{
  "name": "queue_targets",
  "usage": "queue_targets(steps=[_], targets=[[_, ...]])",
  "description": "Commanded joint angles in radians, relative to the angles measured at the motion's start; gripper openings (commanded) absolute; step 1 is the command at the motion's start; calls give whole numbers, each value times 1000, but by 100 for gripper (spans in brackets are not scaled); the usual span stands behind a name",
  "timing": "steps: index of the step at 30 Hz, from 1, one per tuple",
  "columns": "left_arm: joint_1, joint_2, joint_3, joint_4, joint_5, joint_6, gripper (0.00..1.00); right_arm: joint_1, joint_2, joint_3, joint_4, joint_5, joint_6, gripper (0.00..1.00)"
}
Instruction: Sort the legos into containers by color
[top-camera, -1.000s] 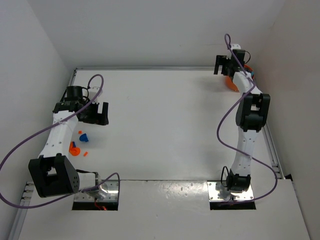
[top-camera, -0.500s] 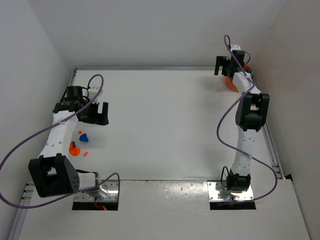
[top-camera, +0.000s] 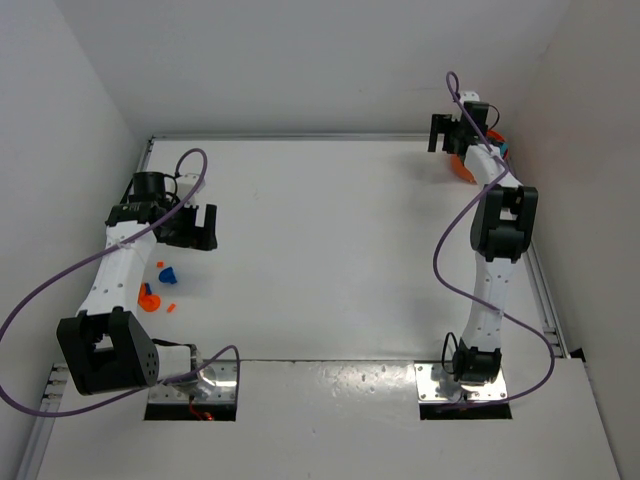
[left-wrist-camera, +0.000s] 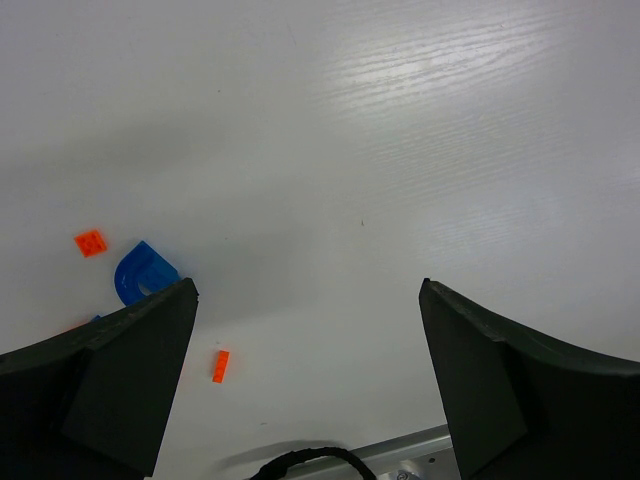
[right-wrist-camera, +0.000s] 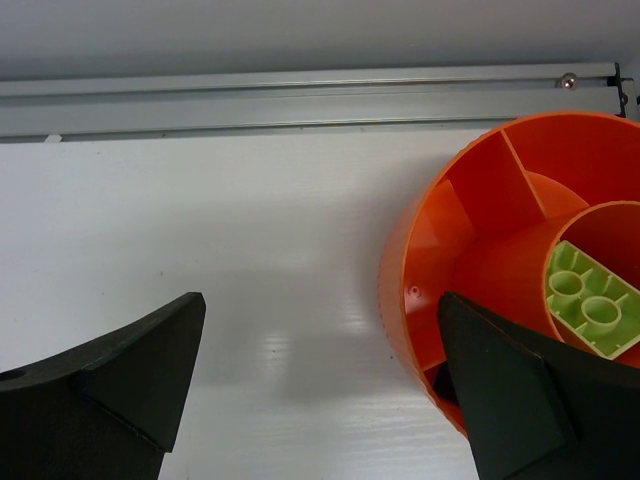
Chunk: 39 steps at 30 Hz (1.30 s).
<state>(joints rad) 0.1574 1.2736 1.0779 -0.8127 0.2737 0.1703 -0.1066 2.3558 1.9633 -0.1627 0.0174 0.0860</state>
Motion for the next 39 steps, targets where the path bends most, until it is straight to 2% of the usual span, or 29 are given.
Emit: queue_targets(steps=[1,24,39], targets=[[11,-5,2,24,19,-15,100,5,-3,42,17,-20,-15,100],[11,-5,2,24,10,-15,100,5,-12,42,-70,-39,-129,100],[11,-5,2,24,19,-15,100,-13,-21,106,-178,24,-206,100]])
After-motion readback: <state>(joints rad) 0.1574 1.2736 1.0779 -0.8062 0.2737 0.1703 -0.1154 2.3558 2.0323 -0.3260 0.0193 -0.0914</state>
